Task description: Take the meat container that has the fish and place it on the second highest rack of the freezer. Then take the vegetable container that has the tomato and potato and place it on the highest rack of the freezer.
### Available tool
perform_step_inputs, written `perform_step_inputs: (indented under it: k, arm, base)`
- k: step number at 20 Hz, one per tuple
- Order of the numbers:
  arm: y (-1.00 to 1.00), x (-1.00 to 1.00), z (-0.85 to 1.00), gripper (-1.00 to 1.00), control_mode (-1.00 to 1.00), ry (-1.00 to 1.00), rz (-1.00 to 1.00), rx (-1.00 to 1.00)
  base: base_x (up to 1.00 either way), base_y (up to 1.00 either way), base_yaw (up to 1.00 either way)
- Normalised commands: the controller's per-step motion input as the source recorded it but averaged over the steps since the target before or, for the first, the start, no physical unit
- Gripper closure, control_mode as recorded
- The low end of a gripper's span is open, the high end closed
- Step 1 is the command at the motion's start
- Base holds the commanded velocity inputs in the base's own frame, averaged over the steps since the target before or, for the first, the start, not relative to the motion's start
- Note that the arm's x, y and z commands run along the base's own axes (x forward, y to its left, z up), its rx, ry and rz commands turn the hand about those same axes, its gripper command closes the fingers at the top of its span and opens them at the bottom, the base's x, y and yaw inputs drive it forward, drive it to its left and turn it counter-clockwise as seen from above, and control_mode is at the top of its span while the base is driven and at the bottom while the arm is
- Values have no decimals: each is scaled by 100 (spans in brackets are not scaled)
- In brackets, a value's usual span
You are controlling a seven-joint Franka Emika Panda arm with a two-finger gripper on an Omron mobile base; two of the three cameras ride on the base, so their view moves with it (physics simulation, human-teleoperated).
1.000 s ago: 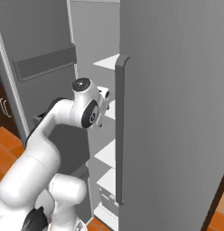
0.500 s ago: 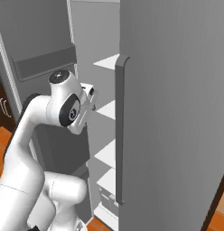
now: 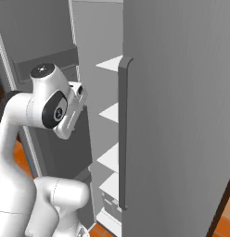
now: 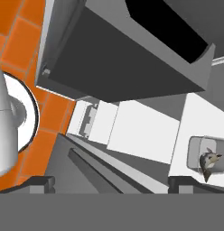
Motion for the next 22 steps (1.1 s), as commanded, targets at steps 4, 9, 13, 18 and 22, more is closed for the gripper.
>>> perform_step_inputs:
  k: [4, 9, 13, 18, 22]
  arm:
    - [0, -48, 33, -100, -100, 0, 0, 0]
    - [0, -38, 18, -100, -100, 0, 0, 0]
    - [0, -8, 0, -100, 100, 0, 0, 0]
    - [0, 0, 0, -100, 100, 0, 0, 0]
    - [0, 0, 0, -100, 100, 0, 0, 0]
  base:
    - [0, 0, 0]
    - [0, 0, 0]
    - [-53, -19, 6]
    - [-100, -75, 38]
    - [-87, -29, 84]
